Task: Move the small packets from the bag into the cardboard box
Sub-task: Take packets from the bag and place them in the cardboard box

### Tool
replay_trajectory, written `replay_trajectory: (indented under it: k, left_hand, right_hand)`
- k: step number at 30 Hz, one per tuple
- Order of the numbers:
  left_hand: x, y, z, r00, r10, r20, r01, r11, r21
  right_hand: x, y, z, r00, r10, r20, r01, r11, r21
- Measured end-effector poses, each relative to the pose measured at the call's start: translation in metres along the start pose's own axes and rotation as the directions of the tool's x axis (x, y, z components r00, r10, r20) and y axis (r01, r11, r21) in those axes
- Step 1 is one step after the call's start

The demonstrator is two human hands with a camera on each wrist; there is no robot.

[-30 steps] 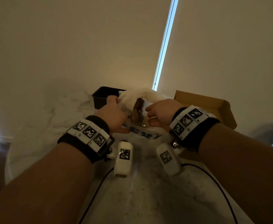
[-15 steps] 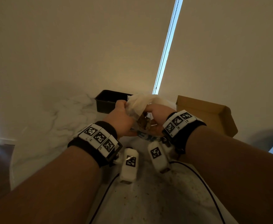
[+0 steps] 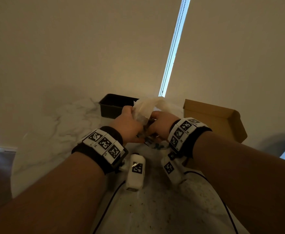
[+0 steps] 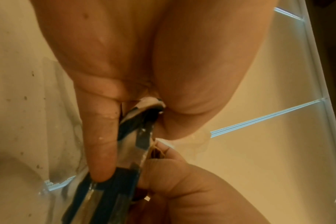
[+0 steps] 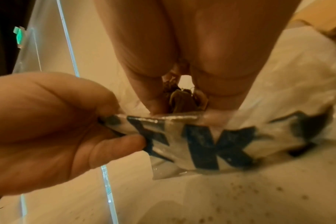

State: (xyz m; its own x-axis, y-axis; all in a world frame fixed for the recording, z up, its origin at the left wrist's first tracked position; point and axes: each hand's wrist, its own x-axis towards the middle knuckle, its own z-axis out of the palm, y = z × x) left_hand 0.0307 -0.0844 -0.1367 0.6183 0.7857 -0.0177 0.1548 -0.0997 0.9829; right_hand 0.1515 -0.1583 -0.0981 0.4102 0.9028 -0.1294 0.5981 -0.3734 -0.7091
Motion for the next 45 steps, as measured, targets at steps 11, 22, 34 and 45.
replay_trajectory:
  k: [11,22,34,45]
  left_hand:
    - [0.008,-0.003,0.003,0.996,-0.078,0.031,0.082,0.985,-0.149]
    - [0.01,-0.006,-0.002,0.986,-0.159,-0.04,0.141,0.947,-0.288]
    - [0.012,-0.01,-0.002,0.976,-0.195,-0.098,0.156,0.937,-0.311]
    - [-0.025,0.035,-0.007,0.977,0.154,-0.145,-0.181,0.964,-0.195]
  right_hand:
    - [0.002,-0.002,0.001,0.997,-0.071,0.006,0.07,0.956,-0.285]
    - [0.003,0.004,-0.028,0.997,-0.062,-0.04,0.065,0.996,0.062]
    - [-0.021,0.006,-0.047,0.998,-0.049,-0.034,0.059,0.7,0.712]
    - [-0.037,-0.007,-0.066,0.981,-0.189,-0.039,0.122,0.452,0.884]
